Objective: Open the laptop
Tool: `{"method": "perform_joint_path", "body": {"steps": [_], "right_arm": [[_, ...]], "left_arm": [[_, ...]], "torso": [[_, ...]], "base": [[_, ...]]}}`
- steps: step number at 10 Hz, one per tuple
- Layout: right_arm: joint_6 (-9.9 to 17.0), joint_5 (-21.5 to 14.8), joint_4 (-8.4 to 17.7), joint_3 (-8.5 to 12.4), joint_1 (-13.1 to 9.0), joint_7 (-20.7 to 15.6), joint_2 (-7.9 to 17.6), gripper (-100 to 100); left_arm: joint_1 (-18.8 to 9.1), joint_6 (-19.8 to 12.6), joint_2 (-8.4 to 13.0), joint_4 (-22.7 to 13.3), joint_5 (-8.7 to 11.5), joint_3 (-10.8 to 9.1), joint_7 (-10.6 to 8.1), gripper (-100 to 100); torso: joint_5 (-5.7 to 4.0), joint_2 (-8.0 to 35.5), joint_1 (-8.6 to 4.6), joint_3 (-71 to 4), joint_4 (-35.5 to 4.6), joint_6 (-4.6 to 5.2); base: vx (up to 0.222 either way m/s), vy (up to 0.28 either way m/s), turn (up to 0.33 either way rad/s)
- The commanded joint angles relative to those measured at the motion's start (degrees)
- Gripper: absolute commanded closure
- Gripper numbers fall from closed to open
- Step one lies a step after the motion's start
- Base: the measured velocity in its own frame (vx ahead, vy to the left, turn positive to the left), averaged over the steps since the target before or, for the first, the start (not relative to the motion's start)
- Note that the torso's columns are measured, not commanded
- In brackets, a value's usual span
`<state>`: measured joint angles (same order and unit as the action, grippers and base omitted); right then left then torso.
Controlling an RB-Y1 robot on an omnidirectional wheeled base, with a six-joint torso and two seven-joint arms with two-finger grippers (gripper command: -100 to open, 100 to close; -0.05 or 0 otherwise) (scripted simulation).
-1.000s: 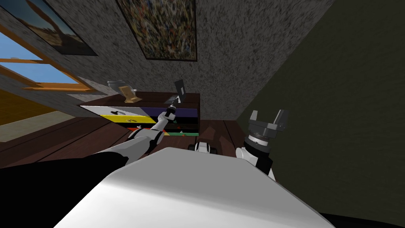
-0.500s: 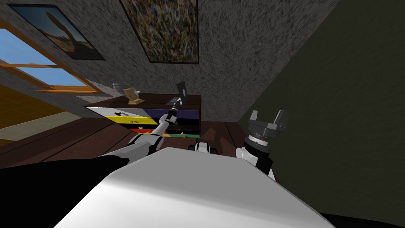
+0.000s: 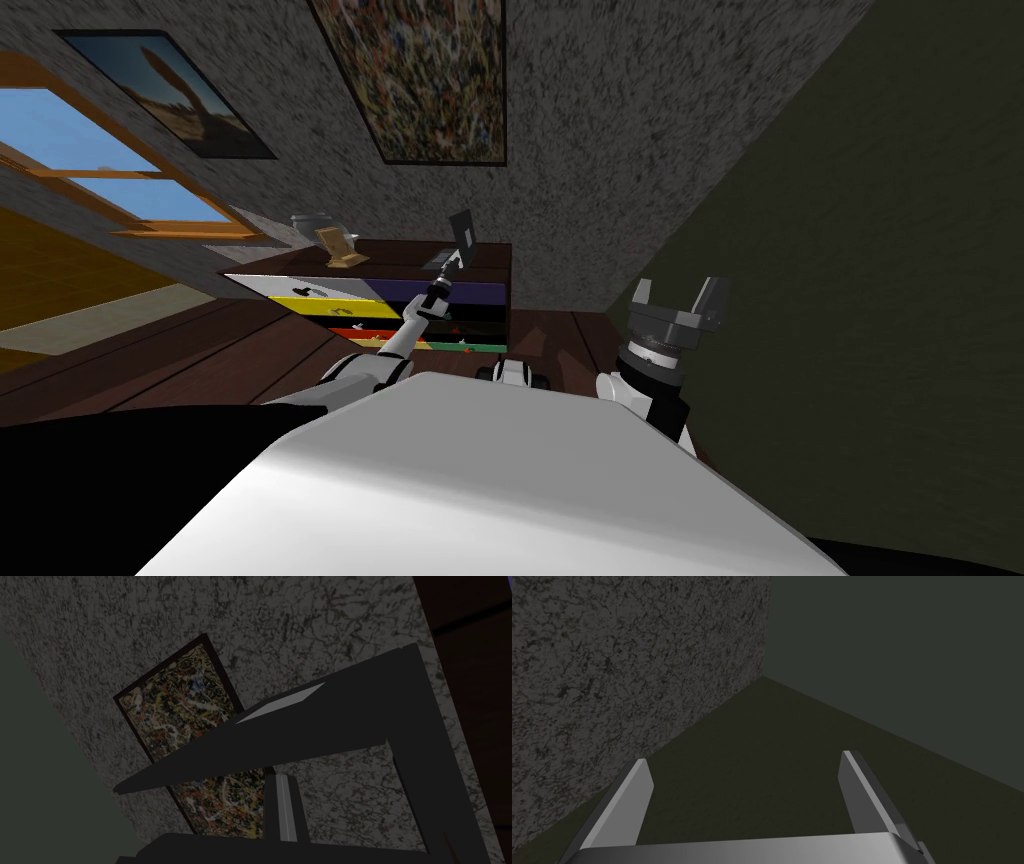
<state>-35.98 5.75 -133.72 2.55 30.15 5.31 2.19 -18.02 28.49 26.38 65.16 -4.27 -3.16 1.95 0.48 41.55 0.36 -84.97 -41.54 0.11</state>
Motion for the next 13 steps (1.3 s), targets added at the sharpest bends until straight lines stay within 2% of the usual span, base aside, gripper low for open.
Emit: {"method": "perform_joint_path", "body": {"steps": [1,2,5,6,9,10,13], "right_arm": [[0.0,0.0,0.0,0.0,0.0,0.0,0.0,0],[0.0,0.0,0.0,0.0,0.0,0.0,0.0,0],[0.0,0.0,0.0,0.0,-0.01,0.0,0.0,0],[0.0,0.0,0.0,0.0,0.0,0.0,0.0,0],[0.0,0.0,0.0,0.0,-0.01,0.0,0.0,0],[0.0,0.0,0.0,0.0,-0.01,0.0,0.0,0],[0.0,0.0,0.0,0.0,-0.01,0.0,0.0,0]], "left_arm": [[3.64,-0.74,-0.68,5.34,-0.31,0.46,-0.09,100],[5.64,-2.95,-2.71,7.88,-1.8,0.52,-0.19,100],[9.26,-2.95,-2.71,13.37,-1.8,0.52,-0.19,100],[11.04,-5.15,-4.74,16.13,-3.3,0.59,-0.28,100],[15.17,-5.15,-4.74,22.07,-3.3,0.59,-0.28,100],[16.64,-7.36,-6.76,24.43,-4.8,0.65,-0.38,100],[20.19,-7.36,-6.76,29.82,-4.8,0.65,-0.38,100]], "torso": [[0.01,0.07,-0.09,0.03,0.01,0.08],[-0.07,0.26,-0.24,0.15,-0.09,0.09],[-0.05,-0.02,-0.16,-0.01,0.0,0.08],[-0.07,0.2,-0.26,0.13,-0.05,0.08],[-0.04,0.13,-0.16,0.09,-0.04,0.1],[-0.06,0.3,-0.25,0.21,-0.07,0.05],[-0.11,0.13,-0.15,0.1,-0.13,0.04]], "base": [[0.014,0.008,-0.005],[0.071,0.065,0.065],[0.055,0.017,0.009],[0.096,0.029,0.075],[0.047,0.028,0.004],[0.079,0.035,0.075],[0.05,0.023,0.003]]}}
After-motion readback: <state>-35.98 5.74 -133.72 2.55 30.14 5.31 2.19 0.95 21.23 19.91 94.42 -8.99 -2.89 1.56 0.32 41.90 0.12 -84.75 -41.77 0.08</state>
